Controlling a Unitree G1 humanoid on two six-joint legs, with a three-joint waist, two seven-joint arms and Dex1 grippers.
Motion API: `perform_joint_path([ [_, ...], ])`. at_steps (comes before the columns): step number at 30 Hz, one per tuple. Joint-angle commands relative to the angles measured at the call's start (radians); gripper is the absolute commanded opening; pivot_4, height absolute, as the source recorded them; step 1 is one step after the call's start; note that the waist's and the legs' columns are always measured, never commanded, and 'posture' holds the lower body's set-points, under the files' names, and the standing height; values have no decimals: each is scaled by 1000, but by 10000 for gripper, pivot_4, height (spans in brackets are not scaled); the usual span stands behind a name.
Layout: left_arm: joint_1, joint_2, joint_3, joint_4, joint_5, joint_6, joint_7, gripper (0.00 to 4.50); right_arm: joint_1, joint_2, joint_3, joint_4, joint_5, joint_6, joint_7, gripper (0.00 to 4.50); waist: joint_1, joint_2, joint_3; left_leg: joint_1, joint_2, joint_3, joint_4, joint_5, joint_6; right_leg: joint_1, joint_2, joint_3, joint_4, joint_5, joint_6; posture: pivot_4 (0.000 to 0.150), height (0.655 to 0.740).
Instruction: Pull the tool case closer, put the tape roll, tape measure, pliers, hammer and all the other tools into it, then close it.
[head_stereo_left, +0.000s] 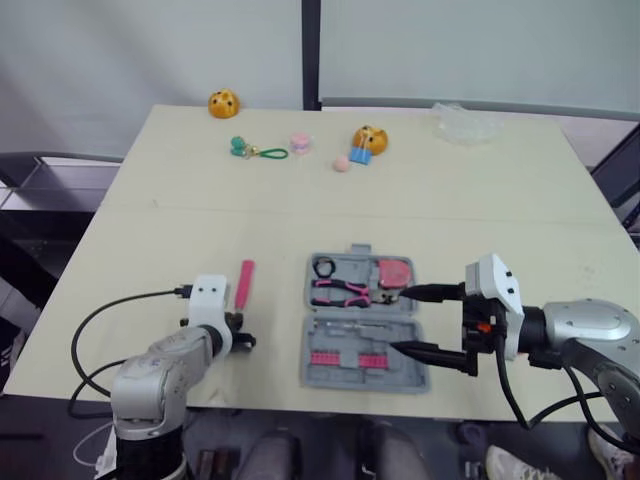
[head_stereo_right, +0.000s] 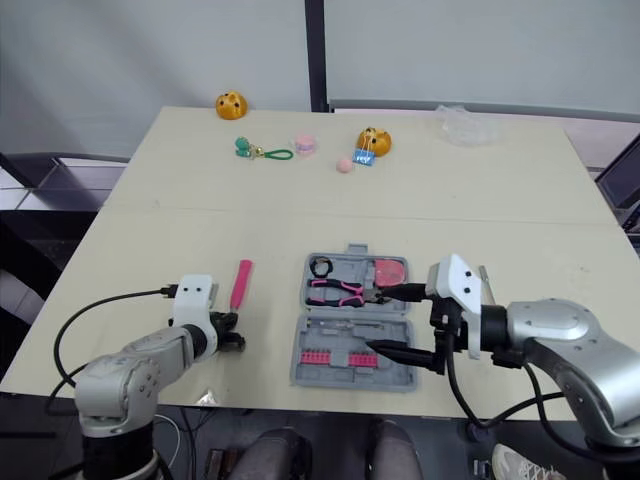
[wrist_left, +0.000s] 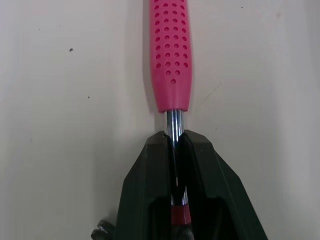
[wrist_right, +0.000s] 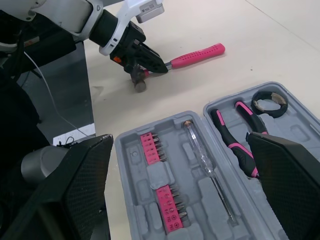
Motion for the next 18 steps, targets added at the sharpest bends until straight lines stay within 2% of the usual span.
perform_joint_path([
  [1,-1,25,4,46,17,-36,-20,822,10,-16,-48,-28,-11,-26,-8,45000,2,0,0,0,0,0,0,0,0,0,0,0,0,0,0,1500,7400],
  [3,-3,35,24,39,3,-39,-42,9488,16,-16,-51,-30,-16,-31,-10,45000,2,1,0,0,0,0,0,0,0,0,-1,0,0,0,0,1500,7400],
  [4,-5,52,35,29,-11,-31,-66,12415,17,-15,-53,-32,-18,-32,-11,45000,2,0,0,0,0,0,0,0,0,0,-1,0,0,0,0,1500,7400],
  [7,-35,150,94,0,-85,12,-185,26440,22,-13,-57,-36,-21,-36,-16,45000,-1,0,1,0,0,0,-2,0,0,-1,-1,0,-1,0,-1,1500,7400],
  [8,-43,210,99,-2,-111,14,-238,31981,23,-12,-58,-37,-21,-38,-17,45000,-5,0,1,0,1,0,-2,0,-1,-1,0,-1,-1,-1,-1,1500,7400],
  [11,-76,489,50,37,-225,-96,-557,44340,22,-7,-60,-37,-17,-41,-18,45000,-18,-1,3,-1,1,-1,-3,1,-3,-2,1,-2,-1,-1,-2,1500,7400],
  [13,-82,678,-48,94,-223,-258,-791,44340,20,1,-52,-32,-23,-47,-20,45000,-21,0,4,-1,1,-1,-4,2,-3,-3,0,-2,1,-2,-3,1500,7400],
  [15,-102,813,-160,196,-149,-509,-995,44340,17,9,-38,-26,-35,-57,-25,45000,-21,6,6,-1,0,-1,-5,2,-3,-3,0,-2,-1,-2,-4,1500,7400],
  [18,-188,904,-321,378,18,-929,-1221,44340,24,21,-27,-34,-46,-65,-35,45000,-18,8,7,0,-3,0,-10,3,-2,-3,-3,-2,-3,-2,-3,1500,7400],
])
